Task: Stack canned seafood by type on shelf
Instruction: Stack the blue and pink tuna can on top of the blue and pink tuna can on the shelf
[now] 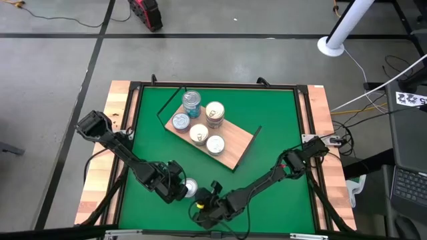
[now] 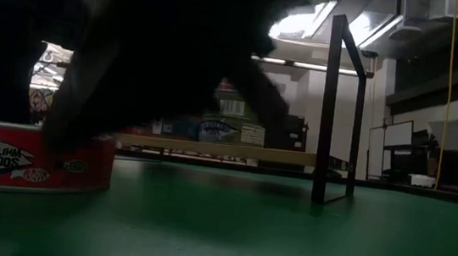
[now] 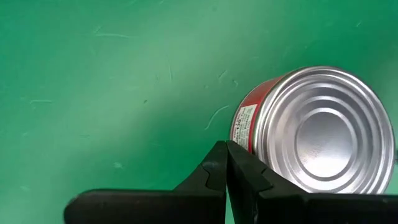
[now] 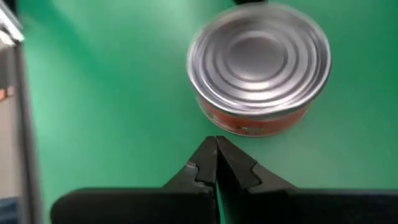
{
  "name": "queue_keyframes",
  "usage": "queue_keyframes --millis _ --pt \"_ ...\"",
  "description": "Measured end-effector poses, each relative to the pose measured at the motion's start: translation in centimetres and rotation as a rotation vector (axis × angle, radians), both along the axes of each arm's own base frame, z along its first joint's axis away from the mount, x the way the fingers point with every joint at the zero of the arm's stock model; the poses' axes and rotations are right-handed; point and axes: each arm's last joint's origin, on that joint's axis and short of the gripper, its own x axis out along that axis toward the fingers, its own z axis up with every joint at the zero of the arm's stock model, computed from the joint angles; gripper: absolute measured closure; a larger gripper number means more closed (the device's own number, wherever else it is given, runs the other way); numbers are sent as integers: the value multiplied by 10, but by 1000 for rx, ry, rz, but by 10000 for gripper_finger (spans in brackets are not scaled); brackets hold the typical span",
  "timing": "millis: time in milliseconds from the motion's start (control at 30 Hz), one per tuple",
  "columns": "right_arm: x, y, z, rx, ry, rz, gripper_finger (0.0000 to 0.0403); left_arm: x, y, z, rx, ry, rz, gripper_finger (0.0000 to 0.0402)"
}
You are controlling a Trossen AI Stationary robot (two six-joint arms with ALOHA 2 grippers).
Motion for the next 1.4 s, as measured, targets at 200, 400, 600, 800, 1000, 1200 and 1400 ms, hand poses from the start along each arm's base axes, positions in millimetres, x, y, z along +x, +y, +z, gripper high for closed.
queue_keyframes --millis 200,400,600,800,1000,1200,1400 --pt "-2 1 11 -83 -68 -53 395 0 0 0 -12 1 1 402" --pt "3 -7 4 -108 -74 -86 395 0 -1 0 -24 7 -3 402" --pt "6 -10 1 -118 -66 -78 395 -1 -3 0 -41 18 -10 402" --pt "7 -10 -3 -106 -53 -66 395 -5 -8 0 -92 40 -2 402" --pt "6 -9 -4 -108 -43 -61 395 -7 -13 0 -126 21 25 402" --pt "5 -8 -7 -106 -22 -49 395 -3 -16 2 -124 -43 14 402" --pt "3 -6 -7 -98 -13 -35 395 -1 -16 3 -115 -73 16 402"
